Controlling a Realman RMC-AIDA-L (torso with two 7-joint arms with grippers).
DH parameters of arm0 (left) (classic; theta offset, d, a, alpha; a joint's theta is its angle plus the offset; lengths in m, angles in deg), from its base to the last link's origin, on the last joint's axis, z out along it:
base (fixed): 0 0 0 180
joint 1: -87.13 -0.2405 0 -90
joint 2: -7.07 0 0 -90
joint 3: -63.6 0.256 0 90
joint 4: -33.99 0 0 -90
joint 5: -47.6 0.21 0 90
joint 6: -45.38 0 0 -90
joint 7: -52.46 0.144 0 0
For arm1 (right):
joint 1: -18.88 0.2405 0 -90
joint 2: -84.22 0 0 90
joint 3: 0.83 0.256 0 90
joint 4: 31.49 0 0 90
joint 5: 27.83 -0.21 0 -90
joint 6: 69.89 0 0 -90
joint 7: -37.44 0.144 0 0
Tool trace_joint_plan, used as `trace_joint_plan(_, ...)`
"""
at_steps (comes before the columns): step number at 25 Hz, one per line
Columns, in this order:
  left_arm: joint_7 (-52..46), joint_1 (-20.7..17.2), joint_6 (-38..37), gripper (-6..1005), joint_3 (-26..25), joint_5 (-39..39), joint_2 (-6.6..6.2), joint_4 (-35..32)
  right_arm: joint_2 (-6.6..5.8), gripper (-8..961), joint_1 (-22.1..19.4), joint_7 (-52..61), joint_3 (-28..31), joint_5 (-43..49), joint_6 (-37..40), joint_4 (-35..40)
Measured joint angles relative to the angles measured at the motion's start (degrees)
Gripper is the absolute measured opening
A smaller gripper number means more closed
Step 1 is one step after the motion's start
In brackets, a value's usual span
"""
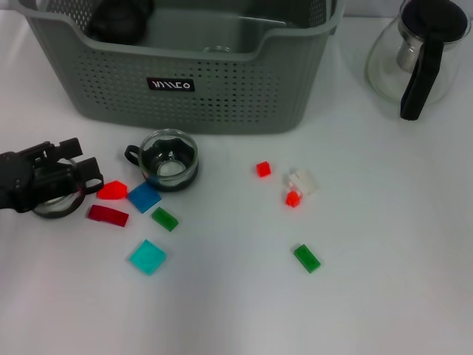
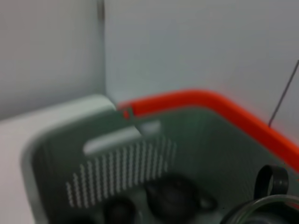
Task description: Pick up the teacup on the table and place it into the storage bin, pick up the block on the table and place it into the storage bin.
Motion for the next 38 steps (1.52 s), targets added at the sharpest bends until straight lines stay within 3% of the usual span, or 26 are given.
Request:
trace_joint_plan(6,0.15,-0.04,0.34,778,0.01,0.07,0.18,0.11,0.04,56,1.40,4.09,-8.90,1.69,-10.84,-9.40)
trace_joint_plan(17,0.20,0.08,0.43,778,0.37,0.08,0.44,0.30,0.40,56,0.89,3.61,-11.58,1.41,-13.94,-15.05)
trace_joint_plan(34,-0.05,0.21,0.51,778,0.45,0.07,0.45,0.55,0.29,111,0.58,4.18,-13.44,1.63,-13.52,-14.83)
trace_joint_plan(38,-0.05,0.19,0.50,778,0.36,0.07,0.44,0.55,0.04,241,-2.12,4.00,-11.66,0.29,-13.59,-9.65)
